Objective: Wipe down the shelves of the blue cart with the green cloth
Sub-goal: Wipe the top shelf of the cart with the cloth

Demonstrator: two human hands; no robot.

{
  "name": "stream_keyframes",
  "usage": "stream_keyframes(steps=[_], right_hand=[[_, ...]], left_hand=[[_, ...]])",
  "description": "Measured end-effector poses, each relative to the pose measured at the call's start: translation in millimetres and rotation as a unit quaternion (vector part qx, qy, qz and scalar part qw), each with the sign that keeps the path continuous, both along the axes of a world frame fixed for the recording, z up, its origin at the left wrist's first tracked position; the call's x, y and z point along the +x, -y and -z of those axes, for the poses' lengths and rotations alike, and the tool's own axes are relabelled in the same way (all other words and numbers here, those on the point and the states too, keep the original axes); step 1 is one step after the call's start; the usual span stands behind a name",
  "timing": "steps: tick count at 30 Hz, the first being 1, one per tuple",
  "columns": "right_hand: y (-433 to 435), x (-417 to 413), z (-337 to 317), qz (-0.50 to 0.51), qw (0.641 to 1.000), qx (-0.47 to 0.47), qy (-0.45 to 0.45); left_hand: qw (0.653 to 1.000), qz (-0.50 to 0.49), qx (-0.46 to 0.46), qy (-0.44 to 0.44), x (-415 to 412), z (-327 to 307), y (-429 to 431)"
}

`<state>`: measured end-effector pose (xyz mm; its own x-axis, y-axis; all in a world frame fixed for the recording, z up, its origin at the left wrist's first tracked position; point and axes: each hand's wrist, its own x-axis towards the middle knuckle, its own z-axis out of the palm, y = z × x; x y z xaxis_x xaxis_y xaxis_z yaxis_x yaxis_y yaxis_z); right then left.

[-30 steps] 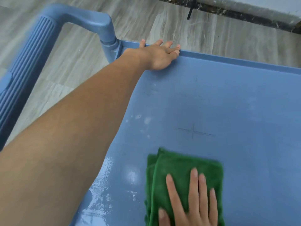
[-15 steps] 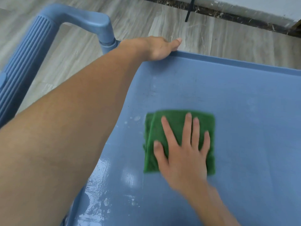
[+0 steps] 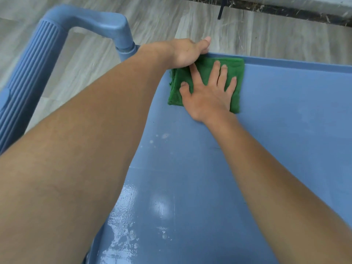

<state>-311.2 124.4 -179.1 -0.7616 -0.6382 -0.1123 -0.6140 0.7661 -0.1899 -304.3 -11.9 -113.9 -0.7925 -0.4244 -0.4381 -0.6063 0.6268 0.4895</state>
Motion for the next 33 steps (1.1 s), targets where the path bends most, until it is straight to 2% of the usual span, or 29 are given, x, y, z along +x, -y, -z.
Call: stream_keyframes(steps=[6,13,18,22,28,33], right_hand=[[-69.7,71.7,-2.8,-0.024,0.999,-0.019,-0.03],[-180.9,194.9,-9.2,-0.077,0.996,-0.021,-0.032],[-212.1,246.6,-2.5,-0.036,0.998,0.04,-0.043],[-207.1,249.5,0.1,-0.012,0.998,0.032,-0.053],[-169.1,213.6,-6.0,-0.056,0.998,-0.028,-0.031],[-101.8,157.4,-5.3,-0.064,0.996,-0.048,-0.032]], left_hand=[[0.998,0.009,-0.06,0.009,8.0,5.9,-2.7],[1.0,-0.009,-0.01,0.016,13.2,0.6,2.6],[1.0,-0.008,-0.01,0.024,13.4,1.1,4.6],[0.999,0.011,-0.01,0.029,12.3,0.1,10.6],[0.994,0.016,-0.089,0.057,12.7,-6.5,31.4],[0.996,0.01,-0.065,0.053,14.1,-2.5,40.2]])
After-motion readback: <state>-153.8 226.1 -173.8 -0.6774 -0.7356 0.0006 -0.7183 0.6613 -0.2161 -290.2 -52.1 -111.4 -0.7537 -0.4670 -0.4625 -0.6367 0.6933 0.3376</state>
